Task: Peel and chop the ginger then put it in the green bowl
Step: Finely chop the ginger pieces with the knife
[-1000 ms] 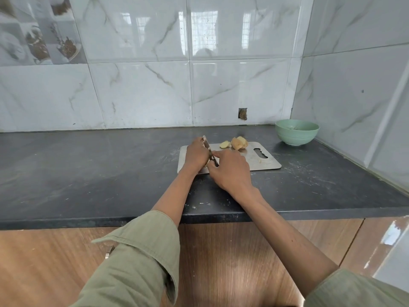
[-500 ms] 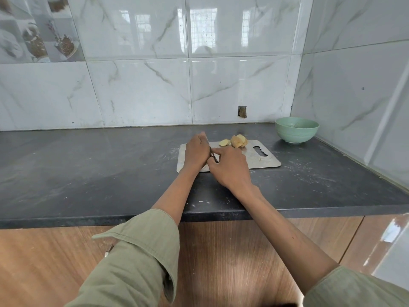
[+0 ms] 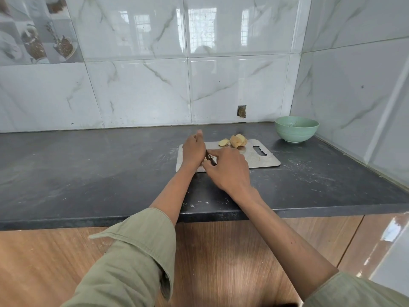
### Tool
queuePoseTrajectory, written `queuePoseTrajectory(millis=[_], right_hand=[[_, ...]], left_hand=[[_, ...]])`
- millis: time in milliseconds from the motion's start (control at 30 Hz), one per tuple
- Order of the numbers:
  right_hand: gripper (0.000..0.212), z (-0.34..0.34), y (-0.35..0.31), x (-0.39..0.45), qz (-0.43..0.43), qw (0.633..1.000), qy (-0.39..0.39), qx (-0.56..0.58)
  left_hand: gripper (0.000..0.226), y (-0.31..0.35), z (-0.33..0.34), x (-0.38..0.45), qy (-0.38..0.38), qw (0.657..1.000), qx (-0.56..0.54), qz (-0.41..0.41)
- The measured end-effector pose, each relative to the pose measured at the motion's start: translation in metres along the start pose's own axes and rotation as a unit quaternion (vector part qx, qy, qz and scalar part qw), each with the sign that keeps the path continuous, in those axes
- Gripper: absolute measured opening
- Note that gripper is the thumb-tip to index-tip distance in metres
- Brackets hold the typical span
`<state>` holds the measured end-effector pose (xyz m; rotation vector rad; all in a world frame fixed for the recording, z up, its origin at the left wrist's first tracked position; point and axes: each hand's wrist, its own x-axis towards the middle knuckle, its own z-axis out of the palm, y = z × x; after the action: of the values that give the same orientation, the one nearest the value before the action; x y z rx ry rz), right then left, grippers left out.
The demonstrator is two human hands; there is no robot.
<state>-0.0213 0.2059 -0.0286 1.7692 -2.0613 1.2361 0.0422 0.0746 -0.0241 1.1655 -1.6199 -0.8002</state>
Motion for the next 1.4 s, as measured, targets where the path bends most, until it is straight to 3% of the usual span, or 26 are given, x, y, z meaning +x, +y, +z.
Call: queuePoseTrajectory(millis=[133, 267, 433, 633, 800, 1033, 1200, 1400], right_hand=[[0.034, -0.003, -0.001, -0.004, -0.005, 1.000, 0.003, 0.007], [0.029, -0.002, 0.002, 0.000, 0.009, 0.999, 0.032, 0.022], [0.034, -0.010, 0.004, 0.010, 0.030, 0.998, 0.015, 0.051], [0.026, -0.032, 0.031, 0.081, 0.001, 0.995, 0.011, 0.094], [0.027, -0.026, 0.074, 0.091, -0.005, 0.994, 0.044, 0.104], [0.028, -0.023, 0.087, 0.099, 0.042, 0.989, 0.078, 0.118], [0.031, -0.025, 0.092, 0.102, 0.064, 0.987, 0.083, 0.119], [0.028, -0.021, 0.089, 0.103, 0.046, 0.991, 0.087, 0.094]], left_hand=[[0.039, -0.006, 0.000, 0.009, 0.027, 0.999, -0.002, -0.016], [0.032, -0.009, 0.000, 0.010, 0.018, 1.000, 0.018, -0.011], [0.047, -0.010, -0.001, 0.008, 0.004, 1.000, 0.012, -0.006], [0.032, -0.013, 0.003, 0.007, -0.002, 0.991, 0.094, 0.096], [0.025, -0.010, 0.010, 0.008, -0.028, 0.967, 0.170, 0.188], [0.037, 0.017, 0.032, 0.024, -0.106, 0.914, 0.305, 0.248], [0.042, 0.024, 0.051, 0.042, -0.168, 0.891, 0.378, 0.189], [0.011, 0.021, 0.054, 0.046, -0.131, 0.898, 0.376, 0.187]])
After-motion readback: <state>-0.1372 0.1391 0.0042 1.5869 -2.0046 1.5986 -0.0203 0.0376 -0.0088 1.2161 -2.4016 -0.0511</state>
